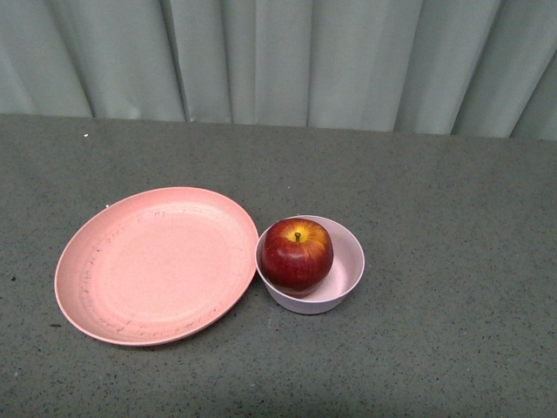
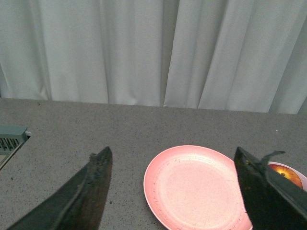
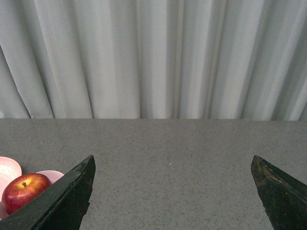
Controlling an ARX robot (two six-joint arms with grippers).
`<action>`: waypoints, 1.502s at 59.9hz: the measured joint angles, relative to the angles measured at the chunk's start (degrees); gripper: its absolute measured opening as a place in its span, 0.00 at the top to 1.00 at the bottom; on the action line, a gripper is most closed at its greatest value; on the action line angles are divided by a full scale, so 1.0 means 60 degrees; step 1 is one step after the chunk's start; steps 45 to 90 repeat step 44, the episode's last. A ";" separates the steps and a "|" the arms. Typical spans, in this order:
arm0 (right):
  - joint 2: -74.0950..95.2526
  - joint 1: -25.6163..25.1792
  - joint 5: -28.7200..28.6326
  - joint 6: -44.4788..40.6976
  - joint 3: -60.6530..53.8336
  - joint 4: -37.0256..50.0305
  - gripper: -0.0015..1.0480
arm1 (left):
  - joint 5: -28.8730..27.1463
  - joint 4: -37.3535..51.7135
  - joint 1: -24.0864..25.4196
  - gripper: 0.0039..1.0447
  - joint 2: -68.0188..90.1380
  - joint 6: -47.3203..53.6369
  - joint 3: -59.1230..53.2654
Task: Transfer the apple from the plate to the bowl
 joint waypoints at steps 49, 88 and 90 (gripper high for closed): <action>0.0000 0.0000 0.0000 0.0000 0.0000 0.0000 0.09 | 0.0000 0.0000 0.0000 0.06 0.0000 0.0025 0.0000; 0.0000 0.0000 0.0000 0.0000 0.0000 0.0000 0.09 | 0.0000 0.0000 0.0000 0.06 0.0000 0.0025 0.0000; 0.0000 0.0000 0.0000 0.0000 0.0000 0.0000 0.09 | 0.0000 0.0000 0.0000 0.06 0.0000 0.0025 0.0000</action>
